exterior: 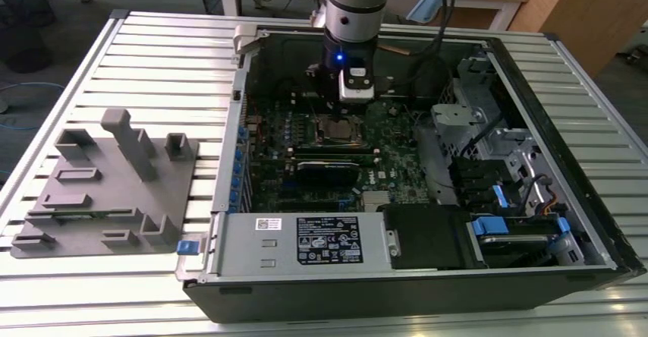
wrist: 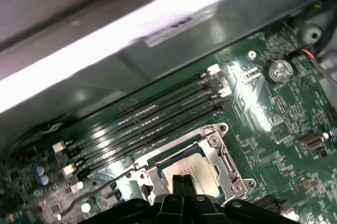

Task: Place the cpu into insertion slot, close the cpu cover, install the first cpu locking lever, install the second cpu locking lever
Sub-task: 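Close the cpu cover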

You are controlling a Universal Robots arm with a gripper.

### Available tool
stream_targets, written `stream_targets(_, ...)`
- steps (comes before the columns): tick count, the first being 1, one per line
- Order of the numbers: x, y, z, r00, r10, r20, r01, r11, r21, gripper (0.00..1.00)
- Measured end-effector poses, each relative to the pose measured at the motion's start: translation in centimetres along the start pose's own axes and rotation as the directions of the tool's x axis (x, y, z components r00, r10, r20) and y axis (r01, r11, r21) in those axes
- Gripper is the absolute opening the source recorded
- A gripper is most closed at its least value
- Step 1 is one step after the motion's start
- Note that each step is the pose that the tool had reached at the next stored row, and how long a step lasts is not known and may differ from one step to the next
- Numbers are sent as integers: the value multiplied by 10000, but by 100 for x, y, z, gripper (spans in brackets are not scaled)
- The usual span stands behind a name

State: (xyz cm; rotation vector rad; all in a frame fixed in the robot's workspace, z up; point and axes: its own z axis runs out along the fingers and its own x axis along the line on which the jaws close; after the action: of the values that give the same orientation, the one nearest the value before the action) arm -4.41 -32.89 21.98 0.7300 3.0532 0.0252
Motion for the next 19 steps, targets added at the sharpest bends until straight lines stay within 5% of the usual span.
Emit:
stream_targets(5,0,0,4,9960,-898,-14,898,9960,1,11)
stream_targets(9,0,0,9,9868,-1622,-26,1622,9868,0,11)
stream_targets(15,0,0,19,9635,-2676,-44,2676,9635,-2,11)
stream_targets(19,0,0,26,9413,-3376,-56,3376,9413,-4,11)
